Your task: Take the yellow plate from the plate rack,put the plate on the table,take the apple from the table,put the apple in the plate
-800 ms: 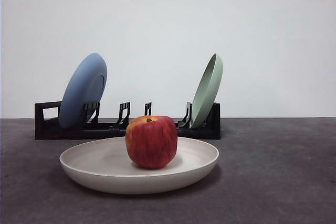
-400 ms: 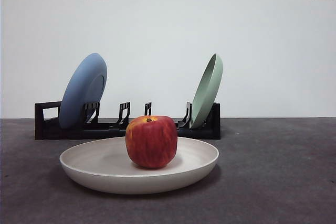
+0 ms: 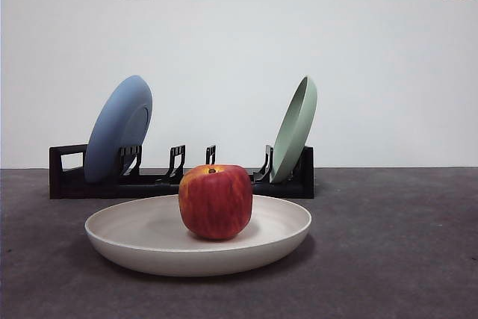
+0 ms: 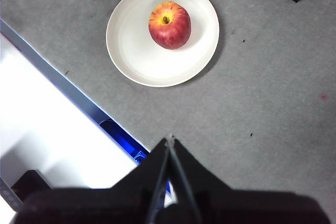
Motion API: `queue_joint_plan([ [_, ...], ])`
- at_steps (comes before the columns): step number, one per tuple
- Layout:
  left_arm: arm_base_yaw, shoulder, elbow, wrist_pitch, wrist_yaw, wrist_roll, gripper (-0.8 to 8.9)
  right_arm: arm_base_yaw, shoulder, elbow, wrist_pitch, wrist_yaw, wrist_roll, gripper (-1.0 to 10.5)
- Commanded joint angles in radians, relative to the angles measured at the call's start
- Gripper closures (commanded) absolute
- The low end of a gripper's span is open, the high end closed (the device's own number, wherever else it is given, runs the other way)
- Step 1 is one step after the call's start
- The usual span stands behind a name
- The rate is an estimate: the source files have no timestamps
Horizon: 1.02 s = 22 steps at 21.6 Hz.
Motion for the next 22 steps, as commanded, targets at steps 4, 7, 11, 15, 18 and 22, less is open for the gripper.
queue_joint_plan([
  [4,0.003,-0.002,-0.001,0.002,-0.003,0.005,8.17,0.002,0.002,0.002,-0.021,0.001,0.007,9.5],
  [7,0.003,-0.002,-0.001,0.002,-0.003,0.005,8.17,0.002,0.002,0.002,-0.021,0.001,0.007,9.5],
  [11,0.003,-0.001,-0.001,0.003,-0.003,0.019,8.17,0.002,0.002,0.002,-0.021,0.001,0.007,9.5],
  [15,0.003,0.003,-0.001,0.018,-0.021,0.068,8.17,0.002,0.002,0.002,-0.021,0.001,0.007,9.5],
  [18,0.003,0.006,-0.001,0.090,-0.119,0.141,8.17,0.002,0.002,0.002,-0.021,0.001,0.007,9.5],
  [22,0.035,0.003,-0.002,0.232,-0.218,0.270,8.17,0.002,0.002,0.002,-0.021,0.001,0.007,9.5],
])
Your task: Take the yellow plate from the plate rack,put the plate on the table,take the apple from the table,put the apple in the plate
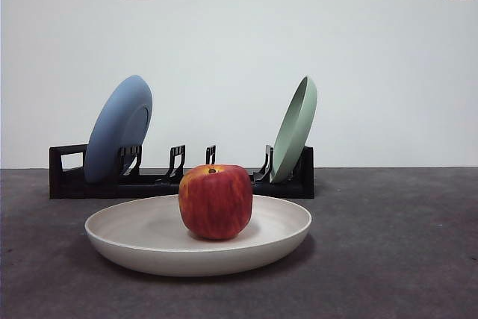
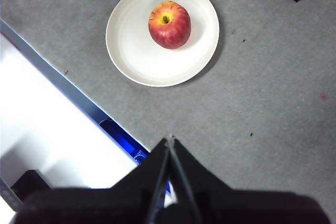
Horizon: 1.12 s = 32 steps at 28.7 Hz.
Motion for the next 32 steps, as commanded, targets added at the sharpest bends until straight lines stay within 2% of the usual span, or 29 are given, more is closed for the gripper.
queue_joint_plan([
  [1,0.053,-0.011,-0.002,0.114,-0.035,0.164,8.17,0.002,0.000,0.002,-0.022,0.001,0.006,9.5],
  [3,0.134,-0.013,-0.002,0.192,0.016,0.240,8.17,0.002,0.000,0.002,-0.022,0.001,0.007,9.5],
  [6,0.305,-0.020,-0.002,0.256,0.204,0.298,8.17,0.002,0.000,0.002,-0.022,0.001,0.007,9.5],
  [8,0.449,-0.029,-0.003,0.265,0.357,0.309,8.17,0.002,0.000,0.002,-0.022,0.001,0.007,9.5],
  [11,0.668,-0.043,-0.005,0.258,0.537,0.308,8.17,0.002,0.000,0.002,-0.022,0.001,0.007,9.5],
  [14,0.859,-0.077,-0.026,0.251,0.635,0.308,8.17,0.002,0.000,0.002,-0.022,0.001,0.006,9.5],
  [17,0.983,-0.137,-0.077,0.252,0.653,0.308,8.17,0.002,0.000,0.002,-0.022,0.001,0.007,9.5],
  [21,1.071,-0.238,-0.197,0.270,0.638,0.326,8.17,0.002,0.000,0.002,-0.021,0.001,0.007,9.5],
  [24,1.114,-0.323,-0.338,0.345,0.619,0.330,8.17,0.002,0.000,0.002,-0.022,0.001,0.006,9.5],
  [32,1.155,-0.526,-0.752,0.577,0.619,0.203,8.17,0.002,0.000,0.002,-0.021,0.001,0.007,9.5],
])
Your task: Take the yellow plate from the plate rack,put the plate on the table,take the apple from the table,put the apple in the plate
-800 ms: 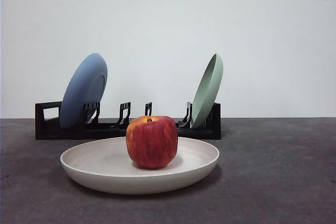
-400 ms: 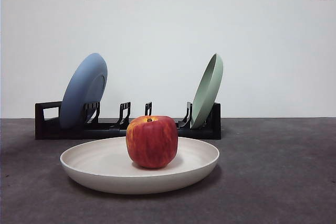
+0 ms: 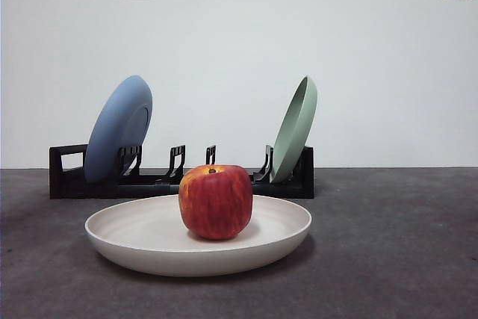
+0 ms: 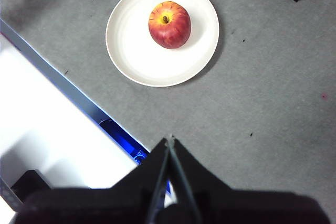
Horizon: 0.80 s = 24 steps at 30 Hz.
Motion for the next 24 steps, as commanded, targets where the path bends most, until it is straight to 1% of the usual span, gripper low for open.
queue_joint_plan([
  [1,0.005,-0.057,-0.137,0.069,-0.003,-0.067,8.17,0.002,0.000,0.002,-0.021,0.001,0.007,9.5],
  [6,0.005,-0.141,-0.306,0.111,-0.010,-0.131,8.17,0.002,0.000,0.002,-0.021,0.001,0.007,9.5],
  [9,0.005,-0.189,-0.382,0.117,-0.050,-0.172,8.17,0.002,0.000,0.002,-0.021,0.001,0.007,9.5],
  [11,0.005,-0.222,-0.422,0.115,-0.060,-0.191,8.17,0.002,0.000,0.002,-0.021,0.001,0.007,9.5],
  [18,0.005,-0.310,-0.496,0.099,-0.059,-0.221,8.17,0.002,0.000,0.002,-0.021,0.001,0.007,9.5],
  [20,0.005,-0.340,-0.512,0.083,-0.059,-0.227,8.17,0.002,0.000,0.002,-0.021,0.001,0.007,9.5],
  [24,0.005,-0.340,-0.515,0.024,-0.063,-0.231,8.17,0.002,0.000,0.002,-0.021,0.001,0.007,9.5],
])
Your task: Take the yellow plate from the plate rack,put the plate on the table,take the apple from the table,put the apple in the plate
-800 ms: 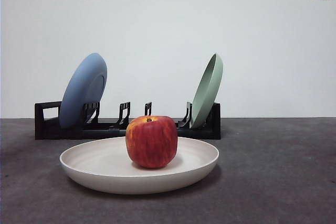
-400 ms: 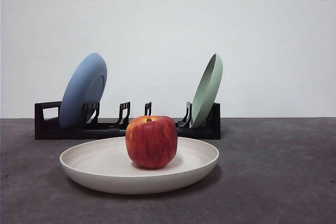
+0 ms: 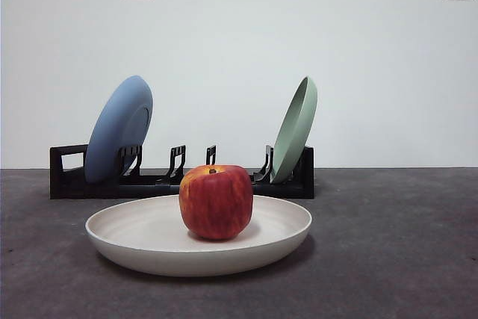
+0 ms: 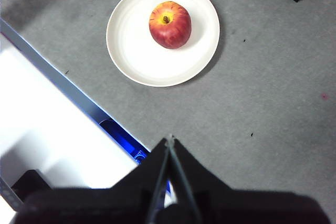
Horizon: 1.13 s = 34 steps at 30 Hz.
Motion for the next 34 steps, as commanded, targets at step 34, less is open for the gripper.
queue_joint_plan([
  [34,0.003,0.027,-0.011,-0.013,0.012,-0.013,8.17,-0.070,-0.054,0.002,0.044,0.101,-0.125,9.5],
])
